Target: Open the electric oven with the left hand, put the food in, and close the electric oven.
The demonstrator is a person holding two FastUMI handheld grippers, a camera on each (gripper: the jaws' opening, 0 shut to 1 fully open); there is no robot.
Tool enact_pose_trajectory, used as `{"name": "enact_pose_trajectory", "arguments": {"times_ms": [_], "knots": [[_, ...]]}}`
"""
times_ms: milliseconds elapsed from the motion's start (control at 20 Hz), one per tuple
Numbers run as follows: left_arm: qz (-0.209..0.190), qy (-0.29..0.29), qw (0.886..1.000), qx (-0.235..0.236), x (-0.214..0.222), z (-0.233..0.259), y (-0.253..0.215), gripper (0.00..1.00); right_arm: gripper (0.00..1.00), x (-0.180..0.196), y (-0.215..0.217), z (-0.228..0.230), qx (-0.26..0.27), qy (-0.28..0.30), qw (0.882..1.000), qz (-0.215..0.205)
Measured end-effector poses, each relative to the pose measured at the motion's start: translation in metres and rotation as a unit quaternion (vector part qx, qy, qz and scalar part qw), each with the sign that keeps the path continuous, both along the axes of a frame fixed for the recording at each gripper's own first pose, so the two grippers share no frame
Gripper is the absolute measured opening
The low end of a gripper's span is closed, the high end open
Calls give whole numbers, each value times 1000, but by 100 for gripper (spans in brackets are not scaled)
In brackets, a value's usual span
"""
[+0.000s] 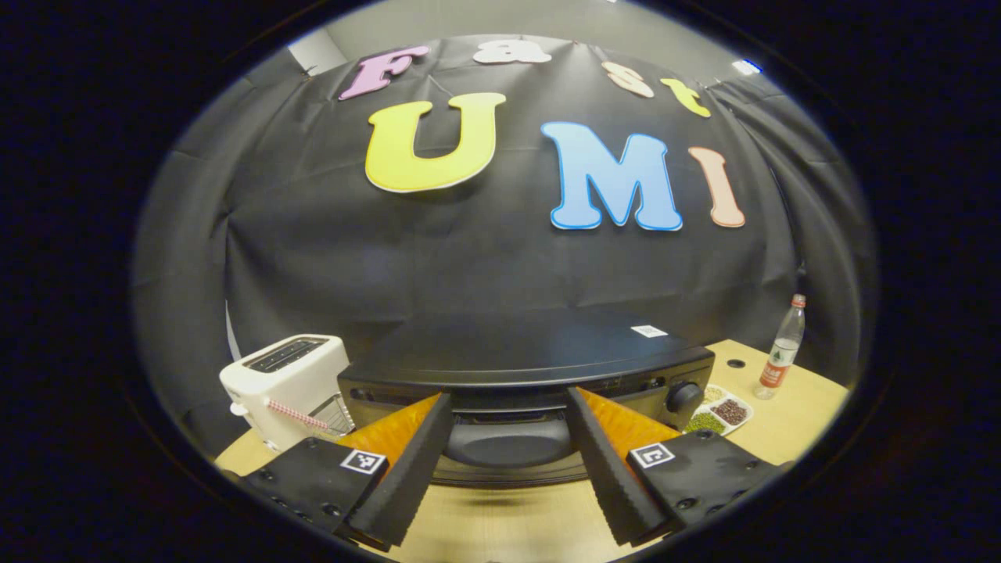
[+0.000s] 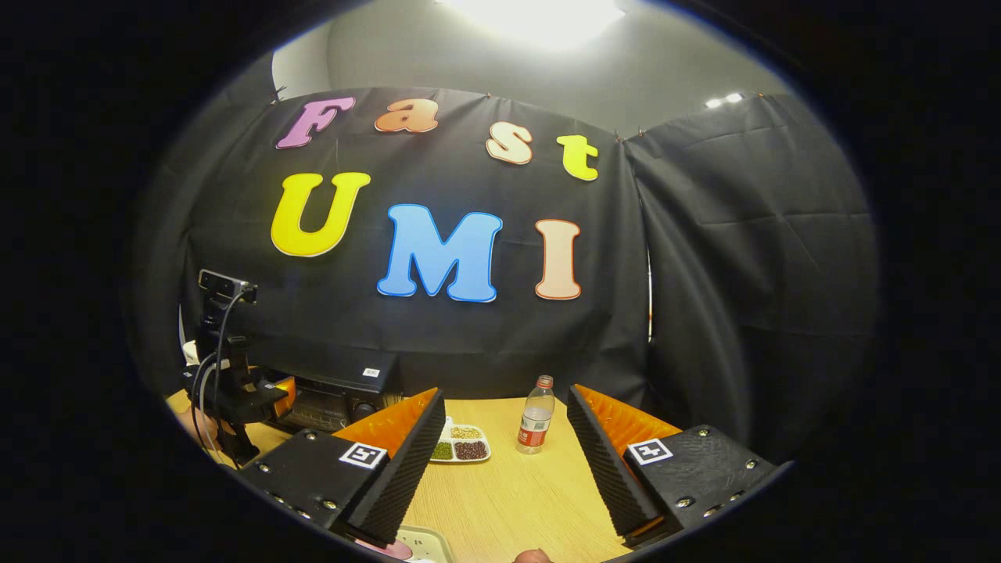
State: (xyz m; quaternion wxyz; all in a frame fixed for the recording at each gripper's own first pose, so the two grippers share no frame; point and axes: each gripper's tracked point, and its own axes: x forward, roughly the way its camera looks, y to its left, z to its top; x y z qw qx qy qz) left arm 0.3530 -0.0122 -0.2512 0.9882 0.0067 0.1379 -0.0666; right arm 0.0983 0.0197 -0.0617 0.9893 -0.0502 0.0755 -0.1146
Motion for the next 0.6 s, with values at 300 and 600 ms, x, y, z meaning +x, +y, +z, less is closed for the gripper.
{"name": "enact_pose_trajectory", "arguments": {"times_ms": [300,600], "knots": [[9,15,1000,6,-38,-12,2,99,96,-4,3,-2,11,4,1000,22],[8,46,999,8,-76,-38,4,98,97,-11,8,-7,14,14,999,48]]}}
